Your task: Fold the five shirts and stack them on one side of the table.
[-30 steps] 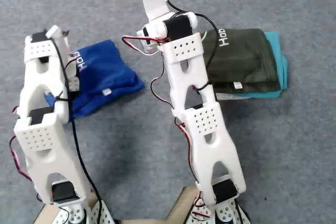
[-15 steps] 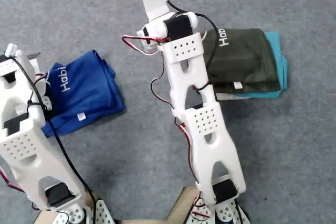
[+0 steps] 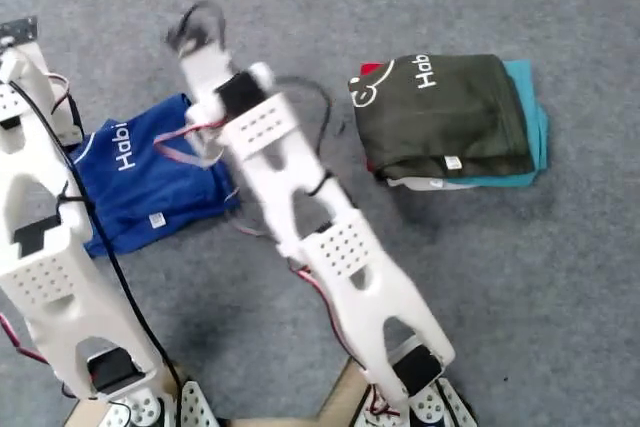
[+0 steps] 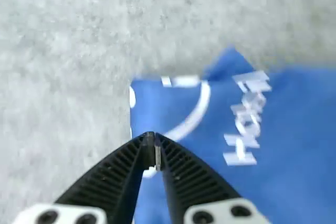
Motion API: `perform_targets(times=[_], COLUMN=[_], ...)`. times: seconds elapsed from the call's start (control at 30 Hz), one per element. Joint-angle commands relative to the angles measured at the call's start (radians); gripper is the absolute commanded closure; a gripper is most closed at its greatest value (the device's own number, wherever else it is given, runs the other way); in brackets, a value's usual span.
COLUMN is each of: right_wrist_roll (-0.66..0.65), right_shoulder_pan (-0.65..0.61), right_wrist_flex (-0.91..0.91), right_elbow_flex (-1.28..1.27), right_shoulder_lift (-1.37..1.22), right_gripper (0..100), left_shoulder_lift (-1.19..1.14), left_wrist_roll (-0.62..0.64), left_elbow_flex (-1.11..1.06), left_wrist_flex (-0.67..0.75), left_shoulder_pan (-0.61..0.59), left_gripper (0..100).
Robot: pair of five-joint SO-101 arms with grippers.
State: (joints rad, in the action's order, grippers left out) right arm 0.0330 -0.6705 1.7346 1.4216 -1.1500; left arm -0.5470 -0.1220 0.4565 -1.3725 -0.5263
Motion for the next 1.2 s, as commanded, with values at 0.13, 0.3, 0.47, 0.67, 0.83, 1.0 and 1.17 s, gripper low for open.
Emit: perform_targets(times=[0.13,0.3,0.47,0.67,0.83,1.0,1.17], right_wrist_roll=[0.011,0.006,0.011,0.117,0.325,0.470,0.559], right_shoulder_pan=[-0.005,0.051,0.049,0.038,-0.038,-0.101,-0.103], right_wrist_flex=[-0.005,0.032,0.032,0.034,0.031,-0.129,-0.333], right_elbow_flex=[-0.053,0.065,0.196,0.202,0.101,-0.021,-0.084], right_shoulder_lift=[-0.097,-0.093,-0.018,0.085,0.099,0.048,-0.054], right_gripper=[98.4,98.4,98.4,96.6,69.7,59.4,60.6], left_shoulder_lift=[-0.172,-0.313,-0.374,-0.376,-0.384,-0.385,-0.385], left_wrist_roll=[-0.075,-0.153,-0.161,-0.161,-0.163,-0.161,-0.161], left_elbow_flex=[0.246,0.369,0.501,0.742,0.885,0.903,0.903], left_wrist_flex=[-0.018,-0.023,-0.052,-0.195,-0.310,-0.328,-0.325], left_shoulder_pan=[-0.039,-0.041,-0.070,-0.150,-0.239,-0.332,-0.390], left_gripper=[97,97,97,97,97,97,97])
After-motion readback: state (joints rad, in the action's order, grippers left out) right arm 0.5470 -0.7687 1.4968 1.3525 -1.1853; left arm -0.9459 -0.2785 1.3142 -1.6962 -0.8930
